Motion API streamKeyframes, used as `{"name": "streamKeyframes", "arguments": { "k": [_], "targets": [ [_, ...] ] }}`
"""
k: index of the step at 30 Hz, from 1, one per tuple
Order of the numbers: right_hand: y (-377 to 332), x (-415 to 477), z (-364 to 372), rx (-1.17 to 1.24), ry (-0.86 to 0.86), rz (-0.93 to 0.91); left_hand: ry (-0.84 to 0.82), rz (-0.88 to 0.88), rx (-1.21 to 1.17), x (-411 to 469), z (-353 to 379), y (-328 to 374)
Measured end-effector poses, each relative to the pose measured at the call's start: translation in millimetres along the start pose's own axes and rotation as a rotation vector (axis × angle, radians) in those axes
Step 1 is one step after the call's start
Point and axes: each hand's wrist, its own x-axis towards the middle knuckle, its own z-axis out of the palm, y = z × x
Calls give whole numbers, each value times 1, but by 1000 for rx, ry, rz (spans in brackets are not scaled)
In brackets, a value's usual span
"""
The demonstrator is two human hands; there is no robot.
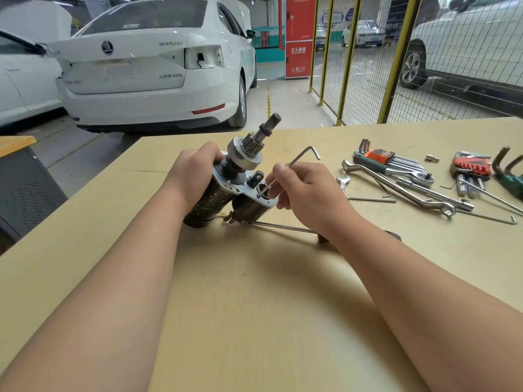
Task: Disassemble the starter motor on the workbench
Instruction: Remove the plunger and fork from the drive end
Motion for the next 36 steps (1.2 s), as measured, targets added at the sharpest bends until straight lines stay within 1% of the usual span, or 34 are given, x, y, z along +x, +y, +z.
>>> {"name": "streamKeyframes", "arguments": {
  "k": [2, 4, 5, 6, 9, 11, 18, 23, 26, 30, 33, 36],
  "targets": [
    [-3, 4, 0, -21, -8, 29, -2, -7, -3, 0, 0, 0],
    [-5, 8, 0, -155, 17, 30, -2, -8, -4, 0, 0, 0],
    [-5, 10, 0, -213, 52, 17, -1, -9, -3, 0, 1, 0],
    [-4, 11, 2, -217, 110, -5, 1, -11, -3, 0, 1, 0],
    [-4, 10, 8, -70, 288, -46, 15, -12, -5, 1, 1, 1],
    [-4, 8, 11, 10, 335, -69, 19, -11, 1, 1, 1, 0],
    [1, 4, 14, 74, 356, -183, 21, -24, 2, 0, 2, 2],
    [-1, 6, 8, 9, 316, -288, 36, -22, 7, -2, 2, 1],
    [-3, 10, 6, 31, 335, -262, 34, -19, 11, -2, 2, 2],
    [-5, 11, 4, 207, 334, -220, 31, -20, 18, -2, 3, 3],
    [-7, 7, 6, 252, 365, -228, 27, -23, 15, -2, 2, 3],
    [-10, 6, 9, 335, 327, -227, 27, -26, 4, -2, 3, 3]
  ]
}}
